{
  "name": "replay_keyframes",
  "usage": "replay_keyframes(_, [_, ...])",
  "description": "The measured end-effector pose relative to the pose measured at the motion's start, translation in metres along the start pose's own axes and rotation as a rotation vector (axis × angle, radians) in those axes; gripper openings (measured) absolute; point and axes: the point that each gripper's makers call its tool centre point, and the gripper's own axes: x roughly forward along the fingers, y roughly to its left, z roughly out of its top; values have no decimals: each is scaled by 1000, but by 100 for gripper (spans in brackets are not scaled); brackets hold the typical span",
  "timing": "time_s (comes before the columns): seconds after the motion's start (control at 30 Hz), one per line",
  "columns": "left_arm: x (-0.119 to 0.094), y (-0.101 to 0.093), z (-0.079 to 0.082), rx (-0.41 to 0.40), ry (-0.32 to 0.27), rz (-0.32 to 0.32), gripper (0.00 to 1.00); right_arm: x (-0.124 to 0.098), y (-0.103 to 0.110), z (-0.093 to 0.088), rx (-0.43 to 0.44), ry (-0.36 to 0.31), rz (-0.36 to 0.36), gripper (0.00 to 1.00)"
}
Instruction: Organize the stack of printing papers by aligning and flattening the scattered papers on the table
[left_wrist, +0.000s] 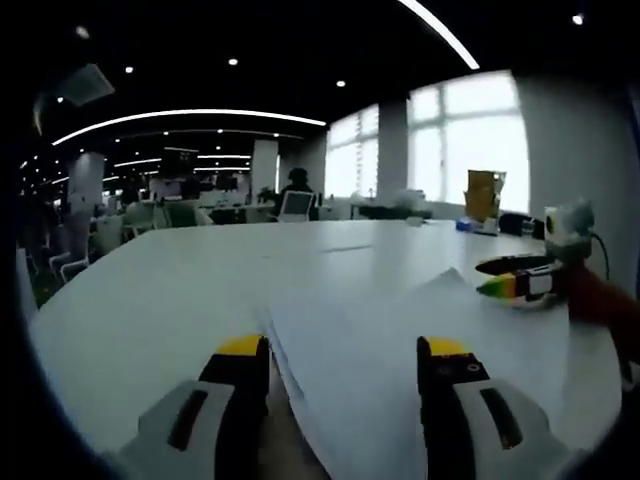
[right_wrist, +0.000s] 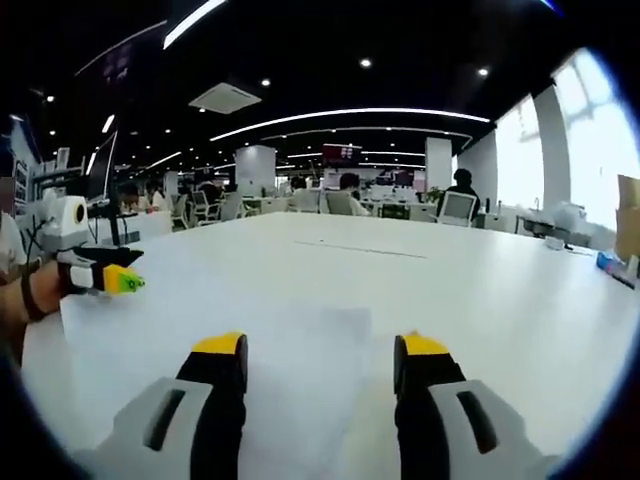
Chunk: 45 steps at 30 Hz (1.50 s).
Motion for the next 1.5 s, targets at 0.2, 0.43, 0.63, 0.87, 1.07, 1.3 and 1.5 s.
replay_keyframes(0.2, [1, 2, 2, 1, -10, 8, 69, -1, 0, 0, 9, -5, 3, 57])
replay_keyframes(0.43, [1, 2, 1, 17, -11, 17, 74, -1, 0, 0, 11, -7, 1, 64])
replay_keyframes(0.63, [-1, 11, 2, 51, -13, 60, 81, -1, -1, -1, 13, -1, -4, 71])
replay_keyframes(0.87, [-2, 14, 1, 56, -8, 70, 90, -2, -3, 3, 29, -24, -10, 82])
replay_keyframes(1.07, [-5, 18, 1, 45, -13, 85, 94, -1, -3, 3, 24, -19, -13, 85])
replay_keyframes(1.3, [-5, 21, -1, 62, -7, 98, 97, -2, -7, 5, 41, -34, -29, 90])
replay_keyframes(1.5, [-6, 23, -3, 69, 4, 111, 97, -4, -10, 6, 66, -43, -31, 90])
